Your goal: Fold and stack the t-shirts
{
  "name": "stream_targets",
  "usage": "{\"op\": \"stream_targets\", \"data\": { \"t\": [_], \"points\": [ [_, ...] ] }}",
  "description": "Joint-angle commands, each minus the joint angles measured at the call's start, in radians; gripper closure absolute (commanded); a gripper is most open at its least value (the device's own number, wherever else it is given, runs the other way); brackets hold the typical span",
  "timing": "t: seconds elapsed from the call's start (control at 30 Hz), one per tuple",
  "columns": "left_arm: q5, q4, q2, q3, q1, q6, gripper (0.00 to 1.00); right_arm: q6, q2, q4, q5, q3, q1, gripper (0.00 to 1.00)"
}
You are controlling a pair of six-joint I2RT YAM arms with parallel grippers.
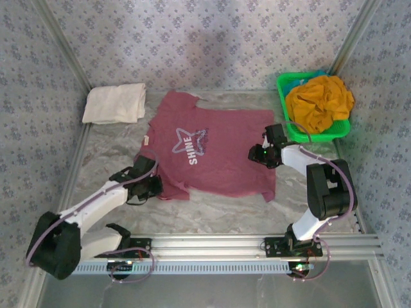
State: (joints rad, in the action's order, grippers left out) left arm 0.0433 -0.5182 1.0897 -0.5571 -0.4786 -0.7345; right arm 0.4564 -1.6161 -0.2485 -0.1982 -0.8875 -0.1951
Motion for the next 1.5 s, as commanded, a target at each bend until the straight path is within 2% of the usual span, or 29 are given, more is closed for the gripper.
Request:
{"op": "stream_targets", "data": {
  "t": [0.0,0.27,0.47,0.6,0.63,0.67,0.7,0.83,0.93,1.0,1.07,1.23,1.3,1.37,1.47],
  "points": [
    [-0.031,-0.15,-0.09,-0.043,0.003,-0.03,1.0,0.001,0.03,-0.026,0.014,-0.026,-0.006,0.55],
    [0.076,-0.325,-0.201,-0.042,-0.011,-0.187,1.0,0.0,0.019,-0.025,0.013,-0.039,-0.003,0.55],
    [-0.042,-0.548,-0.223,-0.248,-0.026,-0.142,1.0,-0.004,0.011,-0.022,0.014,-0.042,-0.001,0.55],
    [-0.065,-0.593,-0.262,-0.266,-0.026,-0.149,1.0,-0.002,0.01,-0.017,0.009,-0.042,0.001,0.55],
    [-0.065,-0.597,-0.27,-0.261,-0.025,-0.153,0.88,-0.002,0.01,-0.015,0.009,-0.04,0.003,0.55],
    [-0.06,-0.594,-0.278,-0.252,-0.026,-0.157,0.72,-0.002,0.01,-0.015,0.01,-0.039,0.003,0.55],
    [-0.054,-0.587,-0.287,-0.247,-0.026,-0.159,0.64,-0.002,0.01,-0.014,0.012,-0.039,0.005,0.55],
    [-0.103,-0.557,-0.351,-0.269,-0.023,-0.154,0.63,-0.007,0.012,-0.016,0.012,-0.042,0.006,0.55],
    [-0.162,-0.509,-0.353,-0.326,0.0,-0.081,0.61,-0.009,0.017,-0.021,0.019,-0.048,0.005,0.55],
    [-0.166,-0.452,-0.3,-0.355,0.034,-0.004,0.58,-0.015,0.02,-0.033,0.034,-0.058,0.0,0.55],
    [-0.15,-0.364,-0.213,-0.363,0.074,0.073,0.6,-0.025,0.025,-0.04,0.059,-0.068,-0.007,0.55],
    [-0.055,0.043,0.038,-0.337,0.162,0.183,0.71,-0.044,0.005,-0.087,0.157,-0.144,-0.029,0.58],
    [-0.029,0.138,0.171,-0.388,0.183,0.224,0.72,-0.053,-0.022,-0.128,0.212,-0.207,-0.042,0.64],
    [-0.024,0.165,0.298,-0.462,0.187,0.279,0.75,-0.07,-0.061,-0.177,0.269,-0.281,-0.055,0.77],
    [0.017,0.181,0.469,-0.57,0.207,0.334,0.8,-0.086,-0.146,-0.259,0.319,-0.396,-0.058,0.89]
  ]
}}
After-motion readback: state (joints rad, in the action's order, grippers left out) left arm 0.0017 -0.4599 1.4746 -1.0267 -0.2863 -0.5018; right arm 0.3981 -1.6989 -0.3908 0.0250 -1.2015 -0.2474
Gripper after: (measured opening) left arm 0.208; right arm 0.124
